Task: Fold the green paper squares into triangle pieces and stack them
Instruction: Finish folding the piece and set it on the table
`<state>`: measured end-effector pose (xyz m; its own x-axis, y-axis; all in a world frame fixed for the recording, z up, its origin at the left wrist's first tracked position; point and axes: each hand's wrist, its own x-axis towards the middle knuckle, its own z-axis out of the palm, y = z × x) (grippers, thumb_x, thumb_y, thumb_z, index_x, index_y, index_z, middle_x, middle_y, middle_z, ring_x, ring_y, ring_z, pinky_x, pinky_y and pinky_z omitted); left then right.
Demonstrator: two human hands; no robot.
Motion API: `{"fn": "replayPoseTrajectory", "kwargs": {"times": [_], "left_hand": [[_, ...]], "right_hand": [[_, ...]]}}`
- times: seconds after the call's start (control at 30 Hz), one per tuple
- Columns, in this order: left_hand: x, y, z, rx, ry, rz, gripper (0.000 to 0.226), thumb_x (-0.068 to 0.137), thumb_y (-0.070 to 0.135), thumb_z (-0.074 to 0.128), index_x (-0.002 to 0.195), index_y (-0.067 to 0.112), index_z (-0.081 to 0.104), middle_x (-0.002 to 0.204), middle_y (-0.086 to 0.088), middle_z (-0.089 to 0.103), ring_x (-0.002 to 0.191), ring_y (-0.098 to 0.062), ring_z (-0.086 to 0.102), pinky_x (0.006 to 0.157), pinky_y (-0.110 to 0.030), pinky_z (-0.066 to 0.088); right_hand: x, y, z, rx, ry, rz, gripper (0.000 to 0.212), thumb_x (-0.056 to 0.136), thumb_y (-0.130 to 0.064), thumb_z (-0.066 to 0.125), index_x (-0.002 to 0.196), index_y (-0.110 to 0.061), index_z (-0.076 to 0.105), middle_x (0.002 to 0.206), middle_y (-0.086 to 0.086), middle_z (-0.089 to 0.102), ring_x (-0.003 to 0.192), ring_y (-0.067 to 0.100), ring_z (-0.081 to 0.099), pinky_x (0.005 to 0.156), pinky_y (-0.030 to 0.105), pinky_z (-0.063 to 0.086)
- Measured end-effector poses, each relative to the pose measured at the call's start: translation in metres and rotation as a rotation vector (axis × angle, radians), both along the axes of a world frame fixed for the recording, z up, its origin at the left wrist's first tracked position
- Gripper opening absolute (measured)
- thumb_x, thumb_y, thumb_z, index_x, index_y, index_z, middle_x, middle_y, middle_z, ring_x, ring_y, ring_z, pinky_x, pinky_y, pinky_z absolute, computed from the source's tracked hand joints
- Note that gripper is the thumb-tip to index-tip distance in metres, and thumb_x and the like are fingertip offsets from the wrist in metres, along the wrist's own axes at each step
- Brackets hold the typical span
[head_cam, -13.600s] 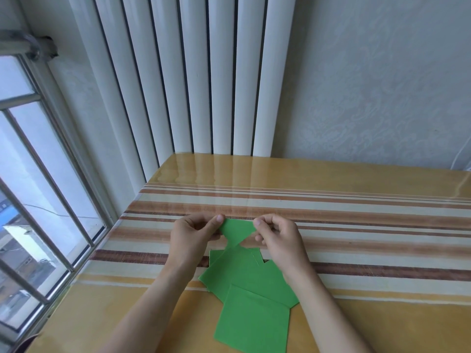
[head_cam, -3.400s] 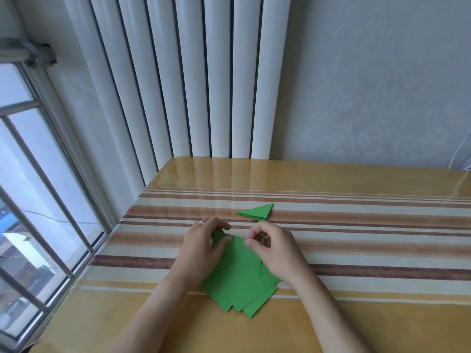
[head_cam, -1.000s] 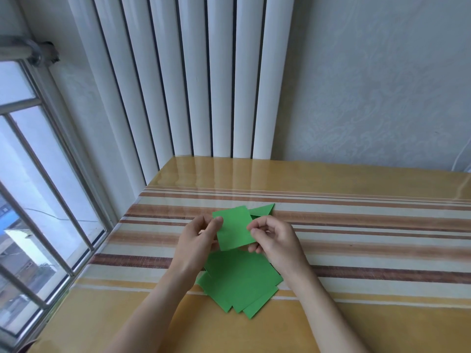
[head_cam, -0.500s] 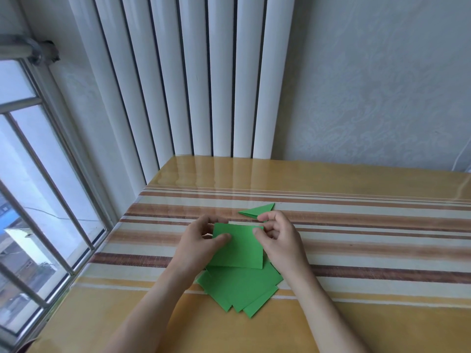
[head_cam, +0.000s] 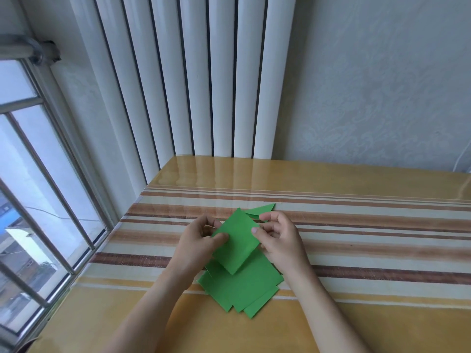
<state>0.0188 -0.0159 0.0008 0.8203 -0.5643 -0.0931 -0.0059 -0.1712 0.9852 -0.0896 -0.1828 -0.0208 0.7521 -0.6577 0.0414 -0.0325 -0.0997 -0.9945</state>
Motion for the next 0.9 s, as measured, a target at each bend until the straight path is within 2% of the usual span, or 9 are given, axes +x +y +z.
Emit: {"fn": "replayPoseTrajectory", "kwargs": {"times": [0.1,0.17,0.23,0.3,0.4,0.53,0.63,0.73,0.9], "left_hand": [[-0.004,-0.003,-0.001,0.046,-0.085,-0.099,0.004,0.095,0.018,0.073,0.098,0.018,0.070,0.091,-0.006,0.076,0.080,-0.022,0.073,0.078,-0.041,0.058],[-0.007,-0.004,0.000,0.053,-0.147,-0.104,0.011,0.098,0.025,0.069,0.090,0.019,0.072,0.081,0.005,0.075,0.074,-0.012,0.070,0.073,-0.033,0.057],[-0.006,-0.003,-0.002,0.050,-0.172,-0.061,0.020,0.100,0.028,0.067,0.084,0.017,0.072,0.070,0.009,0.067,0.065,-0.008,0.059,0.067,-0.029,0.048],[-0.004,-0.002,-0.003,0.027,-0.141,-0.003,0.022,0.100,0.027,0.067,0.084,0.013,0.074,0.071,0.003,0.068,0.066,-0.009,0.058,0.067,-0.029,0.048],[-0.003,-0.003,-0.002,-0.068,0.008,0.070,0.022,0.100,0.022,0.068,0.089,0.005,0.075,0.080,-0.010,0.075,0.073,-0.015,0.068,0.065,-0.026,0.055],[-0.004,-0.005,-0.002,-0.111,0.066,0.123,0.014,0.098,0.017,0.071,0.096,0.004,0.073,0.069,0.003,0.071,0.062,-0.007,0.067,0.053,-0.017,0.051],[-0.002,-0.005,-0.006,-0.123,0.043,0.165,0.014,0.096,0.016,0.073,0.103,0.012,0.062,0.075,-0.001,0.069,0.063,-0.012,0.061,0.056,-0.025,0.050],[-0.003,-0.004,-0.004,-0.112,-0.030,0.135,0.008,0.098,0.021,0.071,0.095,0.017,0.064,0.076,0.002,0.070,0.067,-0.015,0.060,0.060,-0.030,0.048],[-0.009,-0.003,0.004,-0.106,-0.020,0.046,0.034,0.100,0.049,0.061,0.086,0.023,0.077,0.085,-0.013,0.075,0.076,-0.023,0.066,0.071,-0.040,0.051]], "right_hand": [[-0.001,-0.002,0.000,-0.052,-0.007,-0.023,0.016,0.092,-0.015,0.077,0.096,-0.029,0.071,0.097,-0.002,0.076,0.090,0.024,0.074,0.086,0.055,0.061],[-0.001,-0.002,0.002,-0.089,-0.013,0.013,0.016,0.092,-0.013,0.077,0.092,-0.028,0.075,0.097,-0.003,0.077,0.093,0.021,0.073,0.089,0.050,0.061],[0.000,0.000,0.002,-0.127,-0.006,0.050,0.016,0.092,-0.013,0.077,0.093,-0.029,0.076,0.097,-0.006,0.077,0.094,0.019,0.072,0.090,0.045,0.061],[0.000,0.001,0.001,-0.107,-0.027,0.066,0.018,0.091,-0.016,0.078,0.099,-0.031,0.074,0.098,-0.004,0.076,0.095,0.020,0.072,0.089,0.042,0.060],[0.002,0.003,0.000,-0.031,-0.052,0.069,0.027,0.089,-0.018,0.081,0.110,-0.027,0.068,0.097,0.002,0.074,0.096,0.027,0.073,0.088,0.042,0.061],[0.002,0.009,0.001,-0.138,-0.118,0.027,0.019,0.089,-0.010,0.079,0.099,-0.022,0.069,0.093,-0.002,0.074,0.088,0.020,0.070,0.082,0.036,0.061],[0.001,0.012,0.004,-0.263,-0.179,0.092,0.018,0.091,-0.005,0.076,0.092,-0.024,0.072,0.091,-0.007,0.072,0.083,0.015,0.067,0.076,0.030,0.056],[0.001,0.014,0.006,-0.397,-0.205,0.140,0.020,0.090,-0.006,0.076,0.094,-0.025,0.074,0.098,-0.010,0.069,0.085,0.017,0.067,0.076,0.029,0.055],[0.000,0.015,0.004,-0.496,-0.123,0.191,0.019,0.089,-0.017,0.079,0.097,-0.034,0.074,0.108,-0.015,0.065,0.097,0.014,0.066,0.080,0.031,0.055]]}}
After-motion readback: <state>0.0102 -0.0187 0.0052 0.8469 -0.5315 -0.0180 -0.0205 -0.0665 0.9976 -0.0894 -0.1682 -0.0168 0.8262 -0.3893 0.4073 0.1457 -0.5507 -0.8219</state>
